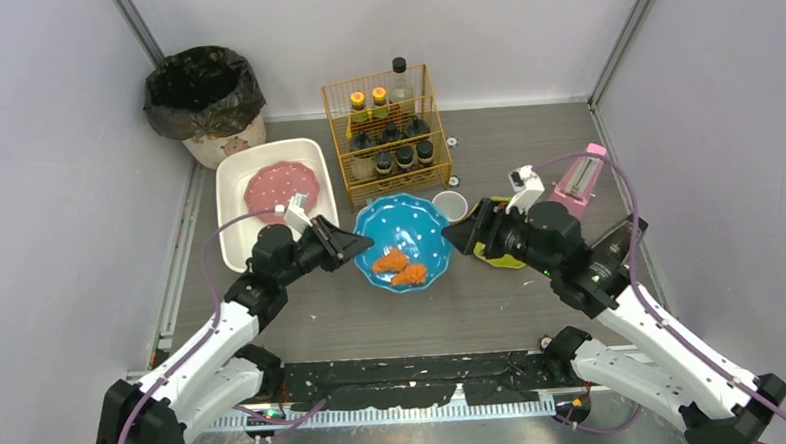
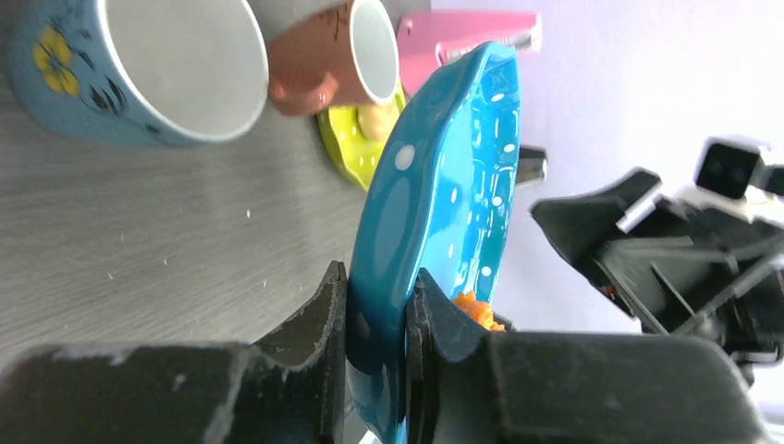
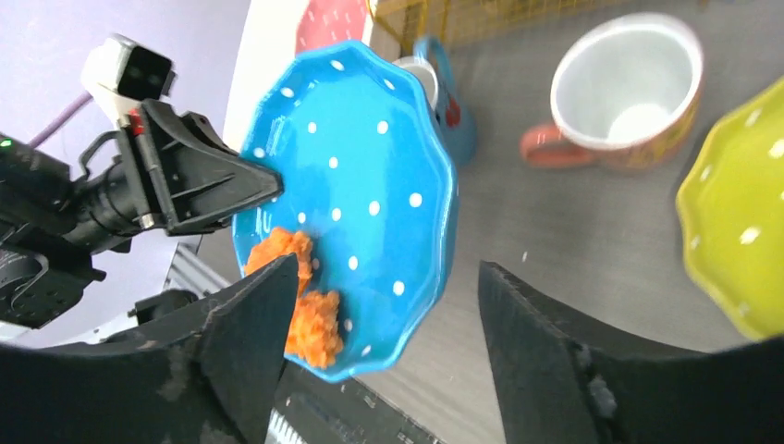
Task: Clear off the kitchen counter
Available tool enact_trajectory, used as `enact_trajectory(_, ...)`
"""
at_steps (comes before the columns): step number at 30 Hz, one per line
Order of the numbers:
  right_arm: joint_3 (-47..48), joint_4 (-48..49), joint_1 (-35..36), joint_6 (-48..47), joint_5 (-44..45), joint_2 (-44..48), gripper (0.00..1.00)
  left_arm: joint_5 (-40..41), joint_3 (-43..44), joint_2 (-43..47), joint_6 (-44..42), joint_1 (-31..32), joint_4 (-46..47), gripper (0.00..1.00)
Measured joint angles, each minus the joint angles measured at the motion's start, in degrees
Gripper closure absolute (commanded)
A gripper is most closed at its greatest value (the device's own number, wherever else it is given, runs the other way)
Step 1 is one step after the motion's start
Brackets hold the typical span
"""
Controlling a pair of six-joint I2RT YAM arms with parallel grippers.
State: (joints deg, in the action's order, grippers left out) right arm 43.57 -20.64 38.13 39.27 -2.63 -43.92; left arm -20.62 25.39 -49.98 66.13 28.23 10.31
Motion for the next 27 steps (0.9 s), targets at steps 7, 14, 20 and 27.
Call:
enact_trajectory(7, 4.11, -1.99, 0.00, -4.57, 8.33, 6.25, 0.02, 3.10, 7.82, -0.22, 2.40, -7.89, -6.62, 1.00)
enact_trajectory(14, 4.11, -6.47, 0.00, -9.44, 15.19, 9.01, 0.05, 6.19, 19.10, -1.99, 4.61, -17.70, -12.63, 1.00)
enact_trajectory(20, 4.11, -8.48, 0.00, -13.40, 18.93, 10.14, 0.05, 9.94, 28.52, -7.26, 6.14, -24.81, -15.96, 1.00)
enact_trajectory(27, 4.13, -9.11, 0.00, -17.62, 22.77, 11.06, 0.05, 17.46, 39.04, -14.51, 7.02, -32.24, -19.91, 1.00)
